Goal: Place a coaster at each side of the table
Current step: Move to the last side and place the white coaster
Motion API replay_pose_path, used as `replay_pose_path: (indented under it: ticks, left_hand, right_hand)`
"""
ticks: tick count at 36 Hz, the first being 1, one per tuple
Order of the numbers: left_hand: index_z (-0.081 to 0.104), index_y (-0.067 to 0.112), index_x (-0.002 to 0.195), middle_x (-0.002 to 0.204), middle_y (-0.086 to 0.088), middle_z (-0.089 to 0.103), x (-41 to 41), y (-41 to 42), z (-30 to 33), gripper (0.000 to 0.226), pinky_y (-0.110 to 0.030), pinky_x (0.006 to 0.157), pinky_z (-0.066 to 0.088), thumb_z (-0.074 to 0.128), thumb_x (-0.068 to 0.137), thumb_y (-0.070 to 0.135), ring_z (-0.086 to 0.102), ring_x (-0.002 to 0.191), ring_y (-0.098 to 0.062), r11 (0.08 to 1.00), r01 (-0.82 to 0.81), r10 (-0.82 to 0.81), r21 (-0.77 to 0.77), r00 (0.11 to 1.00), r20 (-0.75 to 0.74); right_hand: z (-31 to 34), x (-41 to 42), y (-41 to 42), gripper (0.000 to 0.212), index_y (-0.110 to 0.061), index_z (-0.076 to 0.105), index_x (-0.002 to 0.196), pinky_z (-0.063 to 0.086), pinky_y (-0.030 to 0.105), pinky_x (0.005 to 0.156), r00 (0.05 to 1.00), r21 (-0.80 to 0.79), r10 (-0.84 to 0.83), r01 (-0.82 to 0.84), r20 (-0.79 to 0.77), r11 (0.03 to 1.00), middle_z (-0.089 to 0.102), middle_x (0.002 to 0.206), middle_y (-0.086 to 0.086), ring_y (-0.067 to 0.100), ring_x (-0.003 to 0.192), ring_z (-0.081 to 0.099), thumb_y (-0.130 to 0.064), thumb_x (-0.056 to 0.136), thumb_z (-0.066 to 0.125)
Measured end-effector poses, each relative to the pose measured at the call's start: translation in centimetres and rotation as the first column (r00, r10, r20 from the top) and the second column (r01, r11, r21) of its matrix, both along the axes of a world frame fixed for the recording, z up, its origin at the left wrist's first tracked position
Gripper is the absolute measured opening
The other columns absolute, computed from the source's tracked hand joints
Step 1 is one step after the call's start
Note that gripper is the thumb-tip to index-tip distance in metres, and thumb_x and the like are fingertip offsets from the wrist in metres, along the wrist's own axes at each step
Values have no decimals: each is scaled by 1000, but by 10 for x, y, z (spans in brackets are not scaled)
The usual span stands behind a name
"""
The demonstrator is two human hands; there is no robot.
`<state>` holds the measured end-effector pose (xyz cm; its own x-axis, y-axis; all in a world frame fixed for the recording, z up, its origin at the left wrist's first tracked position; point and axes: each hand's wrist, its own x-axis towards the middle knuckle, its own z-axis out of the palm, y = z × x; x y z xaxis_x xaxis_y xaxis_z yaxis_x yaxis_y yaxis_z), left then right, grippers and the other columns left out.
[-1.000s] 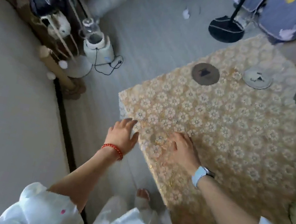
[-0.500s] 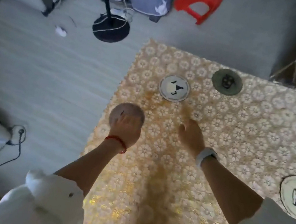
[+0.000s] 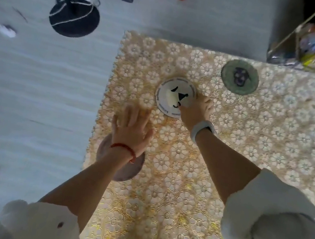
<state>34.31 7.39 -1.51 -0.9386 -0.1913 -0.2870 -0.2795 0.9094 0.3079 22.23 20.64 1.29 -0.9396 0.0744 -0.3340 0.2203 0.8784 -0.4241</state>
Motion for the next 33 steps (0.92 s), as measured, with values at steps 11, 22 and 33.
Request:
replay_pose_path:
  ticks: [11,22,33]
  left_hand:
    - [32,17,135,151,-16,23,25,45,26,48,-60,111,10,37,91,36,14,140,-33,999,-27,24,-44,998,-51]
    - [35,18,135,150,-10,27,186,203,35,49,-56,111,16,47,88,26,18,140,-30,989,-58,66,133,996,-59]
    - [43,18,131,144,-9,39,299,276,23,57,-57,111,16,28,82,45,26,137,-30,982,-95,99,166,995,-16]
  right_hand:
    - [25,70,84,13,-18,36,89,36,25,42,971,-577,-207,100,-122,810,48,68,-5,11,53,45,-5,87,39]
    - [25,217,248,16,-19,47,90,36,18,50,999,-519,-23,44,48,854,49,75,-6,8,62,44,-4,89,40]
    - [14,302,329,26,-5,52,115,44,37,87,894,-416,376,-254,244,873,55,121,17,29,108,53,-8,92,42]
